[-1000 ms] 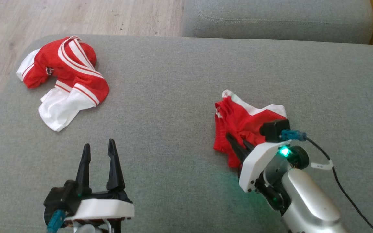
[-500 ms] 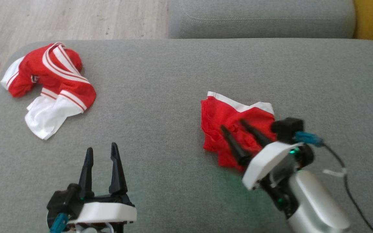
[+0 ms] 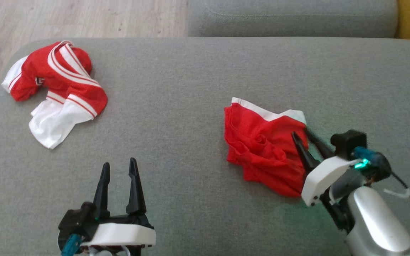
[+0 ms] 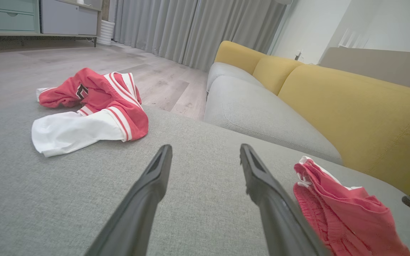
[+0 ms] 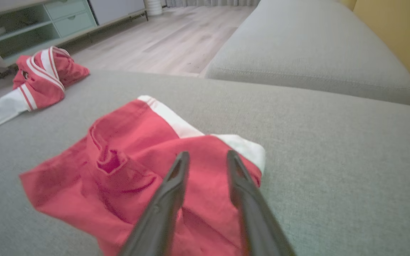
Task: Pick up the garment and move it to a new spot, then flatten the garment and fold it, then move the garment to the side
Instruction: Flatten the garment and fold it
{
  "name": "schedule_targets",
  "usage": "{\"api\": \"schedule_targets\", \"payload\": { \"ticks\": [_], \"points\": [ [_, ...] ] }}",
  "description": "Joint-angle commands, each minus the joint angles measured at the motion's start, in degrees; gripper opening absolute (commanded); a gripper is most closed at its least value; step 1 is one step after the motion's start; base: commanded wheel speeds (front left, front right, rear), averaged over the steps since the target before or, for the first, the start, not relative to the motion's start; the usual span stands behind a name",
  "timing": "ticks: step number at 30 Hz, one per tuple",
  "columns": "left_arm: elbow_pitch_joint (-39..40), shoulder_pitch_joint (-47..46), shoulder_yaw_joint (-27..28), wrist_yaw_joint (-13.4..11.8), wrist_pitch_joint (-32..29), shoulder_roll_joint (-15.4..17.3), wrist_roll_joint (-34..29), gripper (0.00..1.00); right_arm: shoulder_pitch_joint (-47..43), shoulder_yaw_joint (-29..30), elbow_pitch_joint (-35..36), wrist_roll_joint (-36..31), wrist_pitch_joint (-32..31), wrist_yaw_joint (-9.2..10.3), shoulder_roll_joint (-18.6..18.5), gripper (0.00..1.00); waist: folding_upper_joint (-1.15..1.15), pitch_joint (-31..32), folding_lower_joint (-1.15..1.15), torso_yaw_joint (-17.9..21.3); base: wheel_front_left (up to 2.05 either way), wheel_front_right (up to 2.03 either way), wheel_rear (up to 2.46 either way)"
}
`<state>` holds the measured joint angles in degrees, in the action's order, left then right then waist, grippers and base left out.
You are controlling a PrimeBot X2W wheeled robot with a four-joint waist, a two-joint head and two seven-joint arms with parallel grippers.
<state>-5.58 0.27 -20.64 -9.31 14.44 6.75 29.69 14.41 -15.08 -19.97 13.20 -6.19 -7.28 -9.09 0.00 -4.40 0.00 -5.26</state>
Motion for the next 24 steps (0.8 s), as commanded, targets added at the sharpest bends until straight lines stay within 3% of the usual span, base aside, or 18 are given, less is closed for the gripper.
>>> {"api": "schedule_targets", "payload": {
  "ticks": [1, 12, 17, 24],
  "points": [
    [1.3, -2.6, 1.5, 0.1, 0.6, -0.1, -0.5, 1.00, 1.9, -1.7, 0.6, -0.5, 0.8, -0.21, -0.3, 0.00, 0.00, -0.4, 0.00, -0.5, 0.00, 0.00, 0.00],
    [0.8, -3.6, 1.5, 0.5, 0.6, -0.4, -0.8, 1.00, 10.5, -9.0, -12.6, -3.4, 5.1, -0.21, -1.4, 0.00, 0.00, -1.6, 0.00, -2.8, 0.00, 0.00, 0.00],
    [0.6, -3.6, 1.6, 0.6, 0.6, -0.5, -0.9, 1.00, 13.2, -15.3, -16.8, 0.2, 6.2, -0.21, -1.4, 0.00, 0.00, -1.9, 0.00, -3.6, 0.00, 0.00, 0.00],
    [0.6, -3.4, 2.0, 0.5, 0.6, -0.8, -1.0, 1.00, 14.7, -26.7, -16.3, 6.0, 7.1, -0.21, -1.9, 0.00, 0.00, -1.7, 0.00, -3.3, 0.00, 0.00, 0.00]
  ]
}}
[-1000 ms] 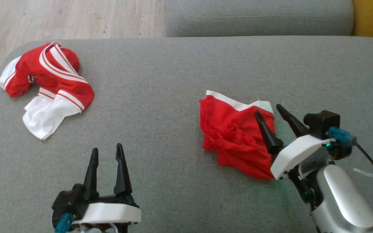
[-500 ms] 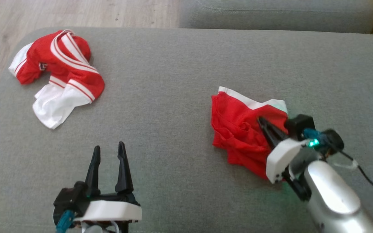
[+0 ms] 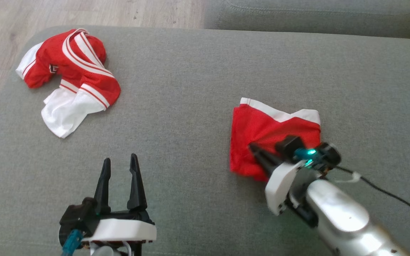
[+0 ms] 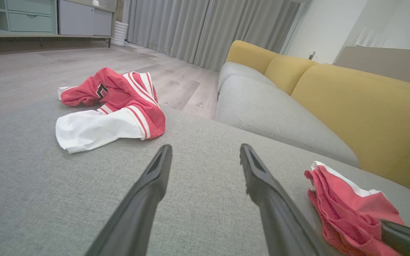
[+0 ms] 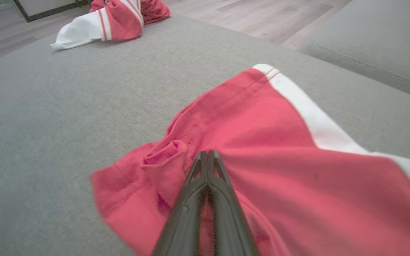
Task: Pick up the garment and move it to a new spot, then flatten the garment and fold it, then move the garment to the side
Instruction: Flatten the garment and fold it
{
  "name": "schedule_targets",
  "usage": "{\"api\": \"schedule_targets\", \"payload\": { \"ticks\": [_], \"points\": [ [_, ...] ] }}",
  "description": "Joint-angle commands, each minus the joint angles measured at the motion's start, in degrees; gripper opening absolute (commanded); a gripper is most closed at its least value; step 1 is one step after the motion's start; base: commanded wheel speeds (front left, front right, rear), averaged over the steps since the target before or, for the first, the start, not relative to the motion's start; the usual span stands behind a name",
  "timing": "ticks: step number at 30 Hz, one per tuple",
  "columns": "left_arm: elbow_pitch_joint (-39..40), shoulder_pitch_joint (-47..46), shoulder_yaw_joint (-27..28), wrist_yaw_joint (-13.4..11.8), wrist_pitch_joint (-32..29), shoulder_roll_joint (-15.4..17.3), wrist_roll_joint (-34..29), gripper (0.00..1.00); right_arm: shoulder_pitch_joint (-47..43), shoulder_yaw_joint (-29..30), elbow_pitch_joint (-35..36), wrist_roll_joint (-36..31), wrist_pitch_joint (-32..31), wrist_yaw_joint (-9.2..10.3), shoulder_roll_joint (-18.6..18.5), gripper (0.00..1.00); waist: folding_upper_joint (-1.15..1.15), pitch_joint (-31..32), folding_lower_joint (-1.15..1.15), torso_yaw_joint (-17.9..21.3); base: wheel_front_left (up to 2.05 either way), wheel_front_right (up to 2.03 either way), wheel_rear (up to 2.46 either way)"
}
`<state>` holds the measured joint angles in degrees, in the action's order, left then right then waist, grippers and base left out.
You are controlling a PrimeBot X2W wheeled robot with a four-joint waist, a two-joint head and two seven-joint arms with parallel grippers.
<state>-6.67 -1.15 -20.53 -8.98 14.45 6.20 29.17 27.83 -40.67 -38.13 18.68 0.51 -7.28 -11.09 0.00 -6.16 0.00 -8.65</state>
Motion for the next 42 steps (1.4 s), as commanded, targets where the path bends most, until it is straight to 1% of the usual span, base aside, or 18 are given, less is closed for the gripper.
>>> {"api": "schedule_targets", "payload": {
  "ticks": [1, 6, 11, 14, 15, 19, 24, 27, 29, 32, 38, 42],
  "points": [
    [1.7, -2.0, 1.9, 0.2, 0.5, -0.3, -0.5, 1.00, 1.2, -2.7, 2.3, 1.2, 0.3, -0.21, 0.1, 0.00, 0.00, 0.1, 0.00, 0.2, 0.00, 0.00, 0.00],
    [1.8, -1.8, 2.1, 0.2, 0.5, -0.4, -0.7, 1.00, 0.5, -9.4, 4.8, 4.3, -0.8, -0.21, -0.3, 0.00, 0.00, 0.2, 0.00, 0.8, 0.00, 0.00, 0.00],
    [1.8, -1.8, 2.0, 0.3, 0.5, -0.5, -0.8, 1.00, -0.1, -13.6, 6.4, 6.6, -0.9, -0.21, -0.4, 0.00, 0.00, 0.2, 0.00, 1.2, 0.00, 0.00, 0.00],
    [1.7, -1.9, 2.1, 0.3, 0.5, -0.5, -0.8, 1.00, 0.5, -13.3, 7.0, 7.0, 0.5, -0.21, -0.4, 0.00, 0.00, 0.3, 0.00, 1.3, 0.00, 0.00, 0.00],
    [1.7, -1.8, 2.3, 0.2, 0.5, -0.6, -0.8, 1.00, 1.4, -11.8, 7.8, 6.8, 2.1, -0.21, -0.5, 0.00, 0.00, 0.5, 0.00, 1.5, 0.00, 0.00, 0.00],
    [1.6, -1.5, 2.4, 0.2, 0.5, -0.6, -0.8, 1.00, 2.5, -7.0, 9.4, 5.6, 4.1, -0.21, -1.4, 0.00, 0.00, 1.0, 0.00, 1.6, 0.00, 0.00, 0.00],
    [1.8, -1.3, 2.3, 0.2, 0.5, -0.6, -0.8, 1.00, 1.9, -0.6, 9.1, 3.6, 2.8, -0.21, -3.6, 0.00, 0.00, 1.2, 0.00, 1.4, 0.00, 0.00, 0.00],
    [1.9, -1.4, 2.2, 0.3, 0.5, -0.6, -0.8, 1.00, 0.7, 1.3, 7.1, 3.0, 0.8, -0.21, -5.4, 0.00, 0.00, 0.9, 0.00, 0.9, 0.00, 0.00, 0.00],
    [1.9, -1.5, 2.2, 0.4, 0.5, -0.6, -0.8, 1.00, 0.0, 1.2, 5.4, 3.1, -0.5, -0.21, -6.5, 0.00, 0.00, 0.6, 0.00, 0.6, 0.00, 0.00, 0.00],
    [1.8, -1.6, 2.3, 0.5, 0.5, -0.6, -0.8, 1.00, -0.6, 0.0, 3.5, 4.2, -1.5, -0.21, -7.0, 0.00, 0.00, 0.4, 0.00, 0.3, 0.00, 0.00, 0.00],
    [1.5, -1.6, 2.3, 0.5, 0.5, -0.6, -0.9, 1.00, -1.6, -5.2, 2.2, 7.6, -2.0, -0.21, -5.5, 0.00, 0.00, 0.7, 0.00, 0.3, 0.00, 0.00, 0.00],
    [1.4, -1.3, 2.0, 0.5, 0.5, -0.5, -1.0, 1.00, -2.3, -9.3, 3.0, 9.3, -1.8, -0.21, -5.2, 0.00, 0.00, 1.1, 0.00, 0.3, 0.00, 0.00, 0.00]
  ]
}}
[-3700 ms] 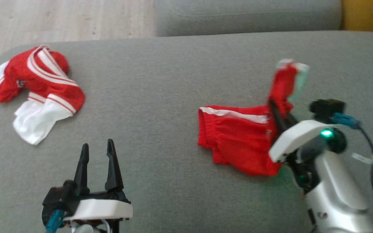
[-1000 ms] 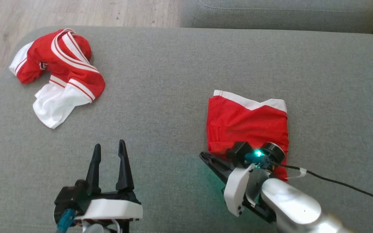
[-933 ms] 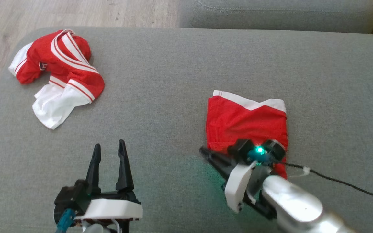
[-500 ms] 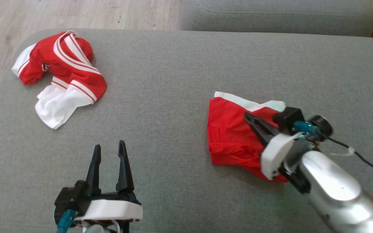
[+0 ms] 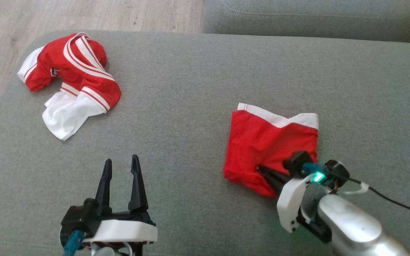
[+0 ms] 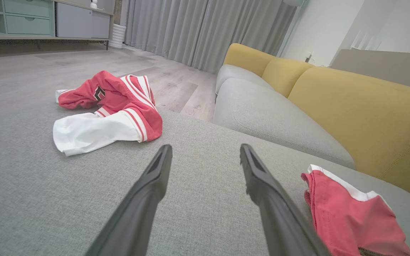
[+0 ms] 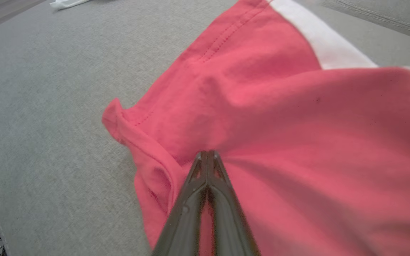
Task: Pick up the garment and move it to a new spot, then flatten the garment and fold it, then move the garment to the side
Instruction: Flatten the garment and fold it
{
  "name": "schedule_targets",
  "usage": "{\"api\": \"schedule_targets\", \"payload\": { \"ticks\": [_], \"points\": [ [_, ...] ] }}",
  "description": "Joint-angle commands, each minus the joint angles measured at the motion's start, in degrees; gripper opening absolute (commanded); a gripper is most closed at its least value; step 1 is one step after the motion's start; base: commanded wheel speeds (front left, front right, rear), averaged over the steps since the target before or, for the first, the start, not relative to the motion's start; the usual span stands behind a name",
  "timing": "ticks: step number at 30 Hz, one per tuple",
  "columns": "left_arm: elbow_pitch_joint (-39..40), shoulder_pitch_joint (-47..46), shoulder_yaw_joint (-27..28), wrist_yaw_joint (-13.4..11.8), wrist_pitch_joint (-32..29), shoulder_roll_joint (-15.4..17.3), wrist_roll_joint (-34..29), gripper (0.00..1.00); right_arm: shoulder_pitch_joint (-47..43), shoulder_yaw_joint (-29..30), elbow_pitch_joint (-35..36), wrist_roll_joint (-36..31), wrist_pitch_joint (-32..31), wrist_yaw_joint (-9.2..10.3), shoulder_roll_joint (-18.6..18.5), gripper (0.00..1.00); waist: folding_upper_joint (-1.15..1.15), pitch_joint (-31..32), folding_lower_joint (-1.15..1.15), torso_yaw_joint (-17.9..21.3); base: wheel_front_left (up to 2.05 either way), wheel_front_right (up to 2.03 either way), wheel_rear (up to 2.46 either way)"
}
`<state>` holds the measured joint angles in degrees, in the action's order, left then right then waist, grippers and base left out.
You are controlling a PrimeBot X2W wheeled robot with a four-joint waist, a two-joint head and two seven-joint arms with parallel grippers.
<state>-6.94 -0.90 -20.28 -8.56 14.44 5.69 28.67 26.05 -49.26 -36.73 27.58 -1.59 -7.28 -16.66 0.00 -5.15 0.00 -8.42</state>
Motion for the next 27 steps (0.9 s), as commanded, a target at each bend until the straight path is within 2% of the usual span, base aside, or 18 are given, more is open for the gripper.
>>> {"api": "schedule_targets", "payload": {
  "ticks": [1, 10, 18, 24, 25, 27],
  "points": [
    [1.6, -1.5, 1.7, 0.1, 0.6, 0.0, -0.5, 1.00, -0.6, -1.5, 1.9, 0.6, 0.4, -0.21, 0.4, 0.00, 0.00, 0.2, 0.00, 0.0, 0.00, 0.00, 0.00],
    [1.8, -0.9, 1.3, 0.0, 0.6, 0.2, -0.5, 1.00, -1.1, -5.5, 4.1, 0.9, 2.0, -0.21, 1.4, 0.00, 0.00, 0.9, 0.00, 0.3, 0.00, 0.00, 0.00],
    [1.9, -0.7, 1.1, -0.2, 0.4, 0.4, -0.3, 1.00, -1.0, -7.1, 2.9, 1.1, 1.8, -0.21, 2.9, 0.00, 0.00, 1.1, 0.00, 0.5, 0.00, 0.00, 0.00],
    [1.6, -0.5, 1.5, -0.5, 0.4, 0.7, 0.0, 1.00, 0.5, -4.2, 2.7, 1.1, 5.9, -0.21, 3.9, 0.00, 0.00, 1.8, 0.00, 1.5, 0.00, 0.00, 0.00],
    [1.6, -0.5, 1.5, -0.5, 0.4, 0.7, 0.1, 1.00, 0.8, -3.1, 2.8, 0.9, 6.8, -0.21, 4.0, 0.02, 0.00, 2.0, 0.00, 1.8, 0.00, 0.00, 0.00],
    [1.4, -0.4, 1.6, -0.5, 0.4, 0.8, 0.1, 1.00, 1.0, -0.5, 3.0, 0.2, 8.6, -0.21, 4.3, 0.30, 0.00, 2.5, 0.00, 2.3, 0.00, 0.00, 0.00]
  ]
}}
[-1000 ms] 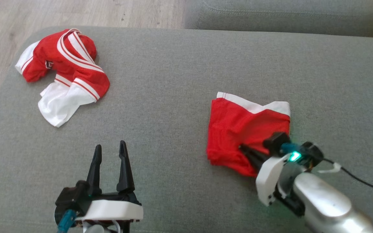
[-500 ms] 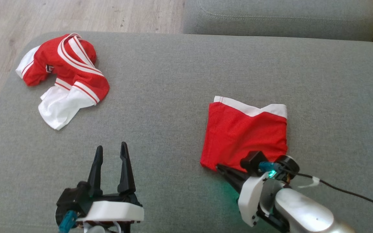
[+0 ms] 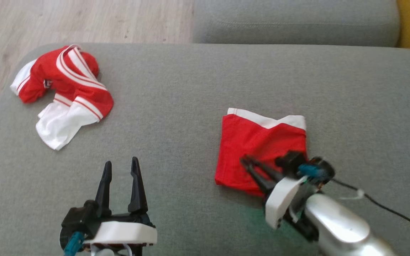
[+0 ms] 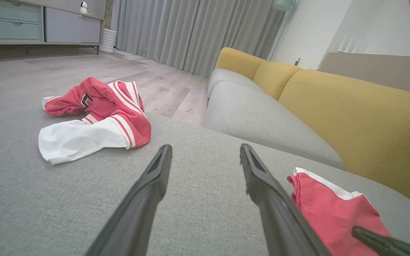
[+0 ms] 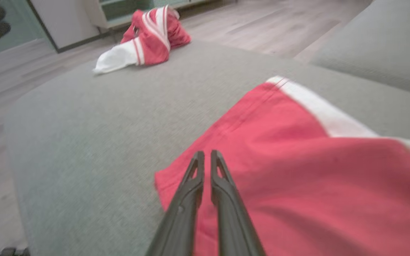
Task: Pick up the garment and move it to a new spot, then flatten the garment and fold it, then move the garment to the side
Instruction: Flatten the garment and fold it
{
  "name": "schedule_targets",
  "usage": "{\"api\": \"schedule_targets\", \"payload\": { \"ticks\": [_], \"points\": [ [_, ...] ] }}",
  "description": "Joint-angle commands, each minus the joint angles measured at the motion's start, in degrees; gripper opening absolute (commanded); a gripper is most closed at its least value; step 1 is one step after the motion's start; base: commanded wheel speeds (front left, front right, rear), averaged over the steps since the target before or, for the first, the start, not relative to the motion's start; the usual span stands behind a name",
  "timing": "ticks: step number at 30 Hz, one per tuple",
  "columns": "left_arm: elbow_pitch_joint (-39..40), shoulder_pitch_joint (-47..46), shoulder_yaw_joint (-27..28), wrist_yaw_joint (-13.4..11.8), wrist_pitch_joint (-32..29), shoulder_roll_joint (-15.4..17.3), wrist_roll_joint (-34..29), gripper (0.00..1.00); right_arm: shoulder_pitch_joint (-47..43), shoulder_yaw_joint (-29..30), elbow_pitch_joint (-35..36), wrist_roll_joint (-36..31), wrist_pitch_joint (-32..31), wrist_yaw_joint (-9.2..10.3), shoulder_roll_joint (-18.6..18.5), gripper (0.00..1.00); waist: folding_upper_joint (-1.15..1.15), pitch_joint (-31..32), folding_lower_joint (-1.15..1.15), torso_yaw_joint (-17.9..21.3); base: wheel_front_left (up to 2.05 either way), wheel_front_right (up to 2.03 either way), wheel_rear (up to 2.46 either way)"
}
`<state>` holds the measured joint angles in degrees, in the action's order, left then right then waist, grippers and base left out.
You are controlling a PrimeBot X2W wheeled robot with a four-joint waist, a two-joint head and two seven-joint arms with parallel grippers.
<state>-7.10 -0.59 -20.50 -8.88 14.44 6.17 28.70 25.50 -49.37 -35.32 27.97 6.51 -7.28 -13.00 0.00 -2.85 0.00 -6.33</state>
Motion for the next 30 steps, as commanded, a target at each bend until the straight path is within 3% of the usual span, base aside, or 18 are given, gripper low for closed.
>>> {"api": "schedule_targets", "payload": {
  "ticks": [1, 2, 3, 4, 19, 30],
  "points": [
    [1.5, -0.7, 1.8, -0.1, 0.4, 0.4, 0.1, 1.00, 1.6, 1.1, 1.7, -0.5, 1.2, -0.21, 0.9, 0.44, 0.00, 0.5, 0.00, 0.5, 0.00, 0.00, 0.00],
    [1.4, -0.7, 1.7, -0.1, 0.4, 0.5, 0.1, 1.00, 1.4, 2.6, 1.9, -0.9, 1.9, -0.21, 1.1, 0.74, 0.00, 0.8, 0.00, 0.8, 0.00, 0.00, 0.00],
    [1.2, -0.7, 1.7, -0.1, 0.4, 0.5, 0.1, 1.00, 1.2, 4.3, 2.1, -1.3, 2.6, -0.21, 1.4, 0.96, 0.00, 1.1, 0.00, 1.0, 0.00, 0.00, 0.00],
    [1.1, -0.7, 1.6, 0.0, 0.3, 0.6, 0.1, 1.00, 0.8, 6.1, 2.4, -1.9, 3.1, -0.21, 1.6, 1.00, 0.00, 1.4, 0.00, 1.3, 0.00, 0.00, 0.00],
    [-1.8, 0.5, 1.9, 0.9, 0.4, 1.3, 0.2, 1.00, -13.8, 35.4, 13.1, -14.9, 3.5, -0.21, 8.6, 1.00, 0.00, 4.6, 0.00, 4.4, 0.00, 0.00, 0.00],
    [-5.0, 2.5, 2.4, 1.6, 0.5, 2.0, -0.9, 1.00, -22.5, 41.1, 22.2, -17.1, 1.1, -0.21, 10.1, 1.00, 0.00, 5.5, 0.00, 5.3, 0.00, 0.00, 0.00]
  ]
}}
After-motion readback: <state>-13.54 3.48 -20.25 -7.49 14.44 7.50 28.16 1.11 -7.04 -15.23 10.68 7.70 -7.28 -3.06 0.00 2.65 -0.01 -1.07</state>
